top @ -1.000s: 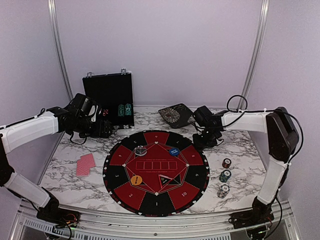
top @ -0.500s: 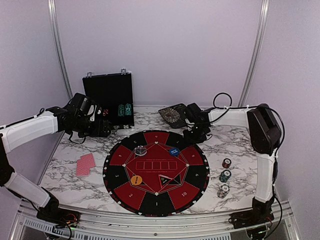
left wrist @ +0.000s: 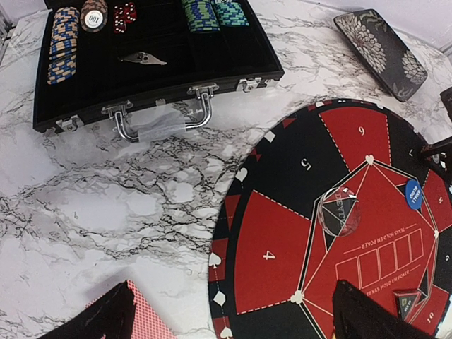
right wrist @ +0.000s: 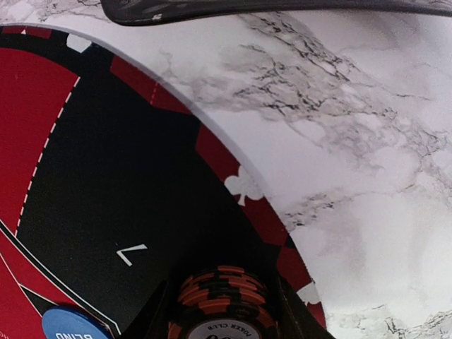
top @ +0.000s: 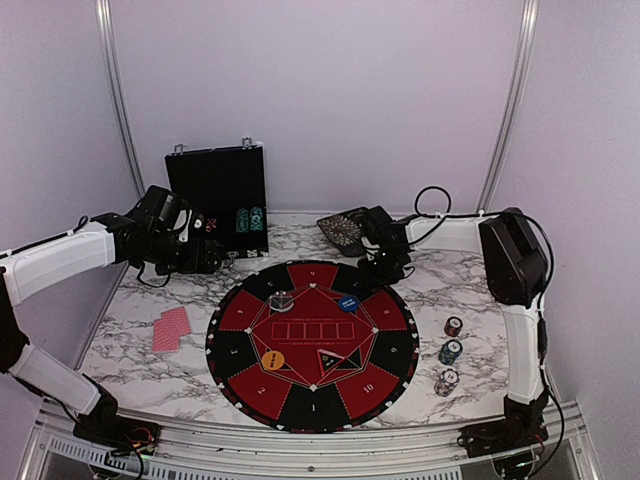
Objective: Distribute texas hold em gaming equipment
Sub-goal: Place the poker chips pile in the small blind area.
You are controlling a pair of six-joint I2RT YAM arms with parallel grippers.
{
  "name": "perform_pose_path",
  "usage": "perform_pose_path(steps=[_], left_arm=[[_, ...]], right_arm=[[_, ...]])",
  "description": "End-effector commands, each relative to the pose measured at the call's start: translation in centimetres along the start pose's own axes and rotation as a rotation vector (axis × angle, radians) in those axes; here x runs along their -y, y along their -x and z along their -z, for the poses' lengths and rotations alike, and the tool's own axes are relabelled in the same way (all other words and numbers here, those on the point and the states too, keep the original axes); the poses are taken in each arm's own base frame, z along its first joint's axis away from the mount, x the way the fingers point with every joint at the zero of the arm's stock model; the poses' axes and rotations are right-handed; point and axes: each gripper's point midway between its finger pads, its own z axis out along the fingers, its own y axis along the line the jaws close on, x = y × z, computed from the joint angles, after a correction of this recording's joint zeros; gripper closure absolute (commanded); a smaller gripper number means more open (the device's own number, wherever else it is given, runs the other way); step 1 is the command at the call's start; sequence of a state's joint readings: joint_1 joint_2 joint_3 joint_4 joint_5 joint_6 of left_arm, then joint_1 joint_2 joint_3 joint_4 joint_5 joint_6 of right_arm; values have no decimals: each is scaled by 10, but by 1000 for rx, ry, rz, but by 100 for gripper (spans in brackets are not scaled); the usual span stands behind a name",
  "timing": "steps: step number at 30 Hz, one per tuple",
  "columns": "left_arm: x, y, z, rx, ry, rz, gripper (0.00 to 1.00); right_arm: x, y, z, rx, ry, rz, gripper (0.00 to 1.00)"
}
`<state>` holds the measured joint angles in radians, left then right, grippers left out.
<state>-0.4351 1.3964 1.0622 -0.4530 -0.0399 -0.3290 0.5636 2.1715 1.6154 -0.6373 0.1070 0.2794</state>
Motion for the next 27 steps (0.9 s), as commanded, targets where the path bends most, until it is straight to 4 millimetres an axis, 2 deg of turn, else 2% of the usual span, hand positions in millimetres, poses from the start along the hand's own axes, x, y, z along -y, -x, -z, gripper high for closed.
perform_pose_path(steps=[1, 5, 19, 27], left_arm=[[0, -1, -2, -6, -13, 1, 1], [0, -2, -2, -7, -16, 1, 1], [0, -2, -3, -10, -19, 3, 1], [0, -2, -2, -10, -22, 4, 1]], right_arm=[[-6, 2, -1, 5, -7, 18, 76], [-8, 1, -2, 1, -6, 21, 75], [-9, 5, 5, 10, -4, 23, 50], [-8, 14, 18, 36, -6, 19, 41]])
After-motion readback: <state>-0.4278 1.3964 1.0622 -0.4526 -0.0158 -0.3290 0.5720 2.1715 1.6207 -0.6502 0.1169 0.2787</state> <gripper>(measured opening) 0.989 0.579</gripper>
